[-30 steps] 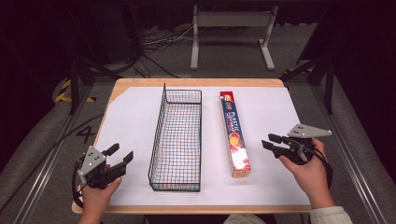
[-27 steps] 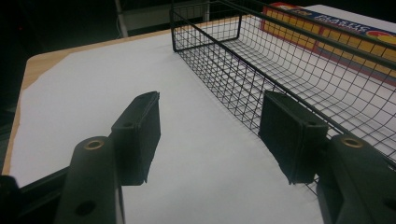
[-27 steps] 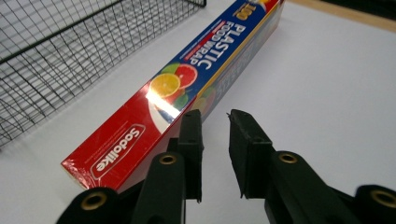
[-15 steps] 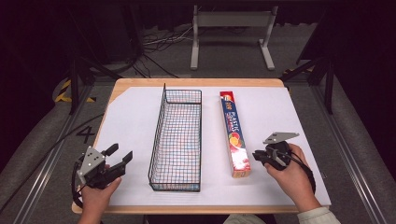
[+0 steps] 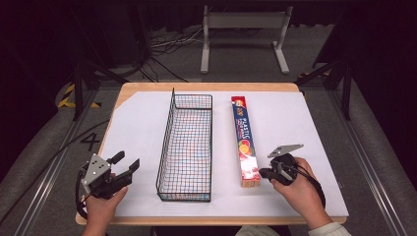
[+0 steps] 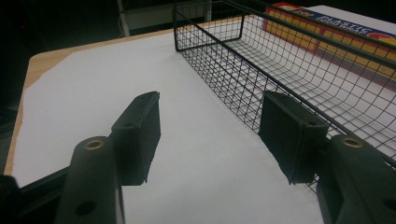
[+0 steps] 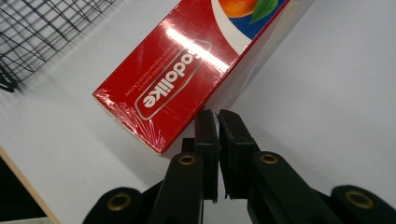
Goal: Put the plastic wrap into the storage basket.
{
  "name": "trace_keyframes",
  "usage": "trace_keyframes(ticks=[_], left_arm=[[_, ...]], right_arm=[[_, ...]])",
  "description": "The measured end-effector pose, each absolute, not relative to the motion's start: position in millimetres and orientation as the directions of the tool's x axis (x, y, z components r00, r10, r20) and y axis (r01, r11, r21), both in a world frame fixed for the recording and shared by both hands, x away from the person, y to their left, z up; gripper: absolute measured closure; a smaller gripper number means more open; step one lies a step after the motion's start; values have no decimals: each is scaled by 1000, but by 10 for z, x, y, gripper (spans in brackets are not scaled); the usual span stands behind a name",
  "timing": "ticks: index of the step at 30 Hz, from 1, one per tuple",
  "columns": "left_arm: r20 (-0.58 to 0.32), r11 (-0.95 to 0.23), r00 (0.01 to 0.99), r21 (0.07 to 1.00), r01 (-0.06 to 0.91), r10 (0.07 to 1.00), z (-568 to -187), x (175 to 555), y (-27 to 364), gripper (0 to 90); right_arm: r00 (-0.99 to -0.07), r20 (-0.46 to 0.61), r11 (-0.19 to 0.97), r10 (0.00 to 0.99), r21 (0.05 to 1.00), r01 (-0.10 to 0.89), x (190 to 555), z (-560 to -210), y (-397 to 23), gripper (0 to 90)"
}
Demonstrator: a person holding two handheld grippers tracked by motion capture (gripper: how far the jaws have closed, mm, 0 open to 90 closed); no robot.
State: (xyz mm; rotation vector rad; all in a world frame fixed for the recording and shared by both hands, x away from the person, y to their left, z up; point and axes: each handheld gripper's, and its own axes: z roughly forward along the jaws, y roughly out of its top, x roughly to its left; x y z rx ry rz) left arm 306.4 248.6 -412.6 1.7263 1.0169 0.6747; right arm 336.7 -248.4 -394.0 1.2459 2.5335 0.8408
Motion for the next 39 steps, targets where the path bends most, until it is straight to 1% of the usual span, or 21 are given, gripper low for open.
trace_keyframes(ticks=[3,7,8,10,13,15,16,20,22,24,27,28,33,34,35,36,39], left_arm=[[-17,-166,495,932,322,869,-4124,3064,2483,389],[-16,-167,496,932,323,868,-4125,3065,2481,389],[-17,-166,496,932,322,868,-4126,3067,2482,389],[-17,-167,496,931,323,868,-4128,3068,2481,389],[-15,-168,496,932,322,868,-4127,3065,2484,389],[-18,-163,493,933,322,870,-4125,3062,2491,389],[-18,-163,493,933,322,870,-4125,3062,2491,389],[-16,-164,492,933,321,870,-4123,3060,2492,390],[-14,-165,493,934,317,870,-4123,3060,2492,390],[-14,-164,492,934,318,870,-4123,3060,2494,390],[-14,-164,492,934,317,871,-4125,3059,2494,390],[-14,-164,491,934,317,871,-4125,3058,2495,390],[-14,-163,488,934,318,873,-4130,3045,2506,390],[-13,-163,486,933,320,874,-4130,3038,2511,390],[-14,-162,485,934,319,875,-4133,3031,2517,390],[-17,-158,483,934,319,876,-4133,3024,2524,390],[-17,-158,480,934,322,877,-4135,3015,2537,390]], right_arm=[[-640,113,483,760,561,672,3368,-3961,-2437,861],[-649,120,492,751,554,672,3358,-3975,-2395,839],[-651,118,495,750,553,670,3356,-3975,-2389,827],[-637,120,483,761,551,681,3358,-3952,-2399,764],[-625,82,484,776,558,674,3370,-3893,-2425,717],[-618,72,472,783,579,665,3387,-3850,-2451,676],[-618,72,472,783,579,665,3387,-3850,-2451,676],[-622,73,442,780,639,629,3420,-3751,-2482,585],[-623,79,424,778,665,615,3439,-3717,-2488,565],[-623,76,408,779,694,594,3460,-3678,-2491,515],[-621,107,350,776,746,566,3497,-3603,-2498,486],[-621,107,350,776,746,566,3497,-3603,-2498,486],[-649,114,306,752,812,498,3562,-3517,-2467,414],[-651,124,300,749,812,500,3587,-3501,-2454,387],[-644,135,295,753,806,514,3609,-3488,-2443,378],[-633,146,283,761,802,526,3634,-3476,-2429,390],[-621,148,278,769,798,535,3708,-3444,-2382,362]])
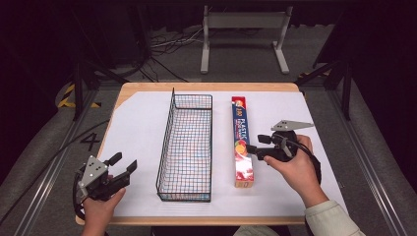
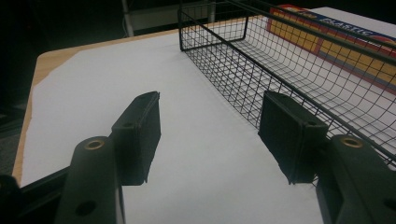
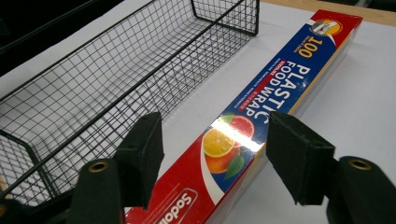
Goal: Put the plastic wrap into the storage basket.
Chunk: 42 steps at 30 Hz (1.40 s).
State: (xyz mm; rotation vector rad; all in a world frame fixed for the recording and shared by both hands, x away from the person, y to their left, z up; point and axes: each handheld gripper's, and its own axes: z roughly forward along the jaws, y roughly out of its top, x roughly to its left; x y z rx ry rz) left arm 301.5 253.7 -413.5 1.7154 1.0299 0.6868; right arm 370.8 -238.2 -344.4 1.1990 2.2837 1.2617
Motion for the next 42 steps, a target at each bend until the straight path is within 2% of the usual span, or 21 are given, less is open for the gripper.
trace_keyframes(ticks=[6,10,18,22,31,42], left_arm=[[-23,-148,470,934,324,882,-4135,2999,2566,390],[-21,-149,464,933,328,886,-4138,3013,2557,392],[-11,-158,460,931,330,888,-4139,3026,2539,393],[-16,-153,455,931,332,890,-4137,3034,2545,393],[-13,-157,457,930,333,889,-4143,3053,2525,394],[-13,-157,451,928,337,893,-4146,3054,2529,394]], right_arm=[[-601,131,288,788,785,549,3841,-3373,-2264,337],[-546,119,269,830,771,577,3906,-3312,-2181,327],[-522,90,277,848,764,583,4055,-3190,-2006,294],[-451,120,219,884,748,627,4155,-3161,-1963,275],[-337,102,171,936,705,688,4352,-3172,-1860,264],[-278,62,171,959,656,736,4495,-3235,-1737,241]])
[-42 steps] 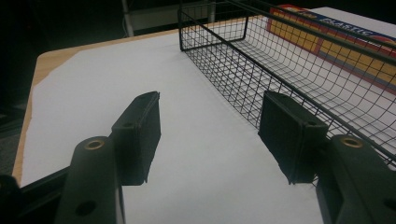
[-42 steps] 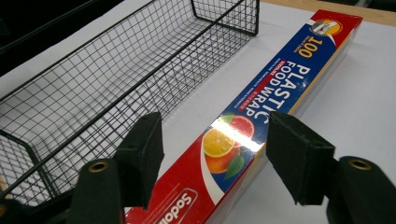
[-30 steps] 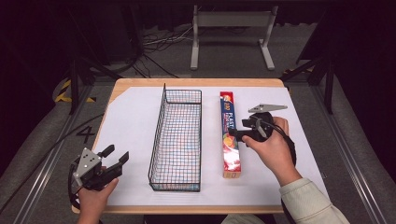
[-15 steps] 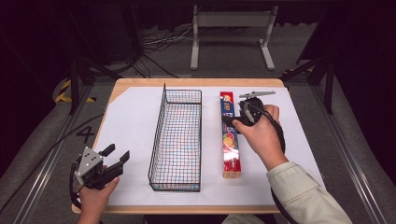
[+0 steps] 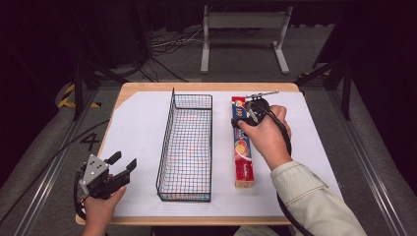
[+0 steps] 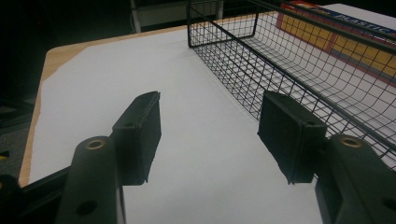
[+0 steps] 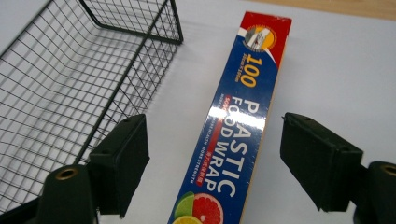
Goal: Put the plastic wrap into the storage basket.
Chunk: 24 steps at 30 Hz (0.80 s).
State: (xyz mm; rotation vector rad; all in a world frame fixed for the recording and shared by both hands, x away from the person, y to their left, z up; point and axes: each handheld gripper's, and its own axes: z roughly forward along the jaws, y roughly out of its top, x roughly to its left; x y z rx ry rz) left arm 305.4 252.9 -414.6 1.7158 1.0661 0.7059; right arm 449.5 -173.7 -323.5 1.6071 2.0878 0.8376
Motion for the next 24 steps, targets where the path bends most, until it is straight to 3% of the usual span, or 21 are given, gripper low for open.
trace_keyframes(ticks=[12,24], left_arm=[[-13,-160,453,926,341,891,-4154,3051,2530,395],[-31,-146,453,926,349,891,-4164,3042,2557,394]], right_arm=[[-200,38,139,979,590,795,4616,-3424,-1655,244],[-184,41,137,982,513,847,4721,-3632,-1575,207]])
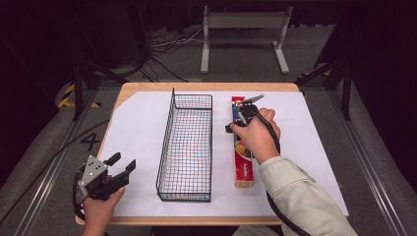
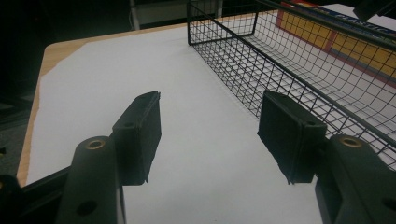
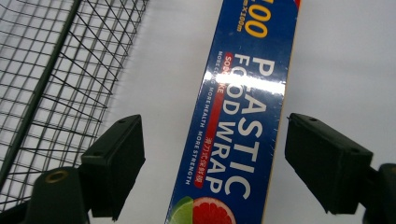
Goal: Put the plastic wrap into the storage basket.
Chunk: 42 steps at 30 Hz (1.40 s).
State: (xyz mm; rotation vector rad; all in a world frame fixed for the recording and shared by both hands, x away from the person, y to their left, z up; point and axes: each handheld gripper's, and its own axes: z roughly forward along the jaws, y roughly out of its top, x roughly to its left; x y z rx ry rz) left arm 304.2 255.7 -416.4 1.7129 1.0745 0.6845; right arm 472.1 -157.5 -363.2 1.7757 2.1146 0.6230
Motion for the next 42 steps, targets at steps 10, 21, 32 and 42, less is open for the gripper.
trace_keyframes(ticks=[10,21,32,42], left_arm=[[-31,-148,457,925,349,889,-4176,3058,2556,394],[-27,-153,459,924,351,888,-4183,3064,2542,394],[-25,-157,462,923,351,887,-4187,3069,2536,397],[-25,-156,460,923,352,888,-4186,3066,2541,396]], right_arm=[[-145,19,121,989,457,881,4800,-3813,-1542,196],[-90,16,78,996,366,927,4850,-4016,-1525,190],[-57,-20,60,998,286,956,4892,-4071,-1500,324],[-11,-30,18,999,260,965,4915,-4064,-1474,385]])
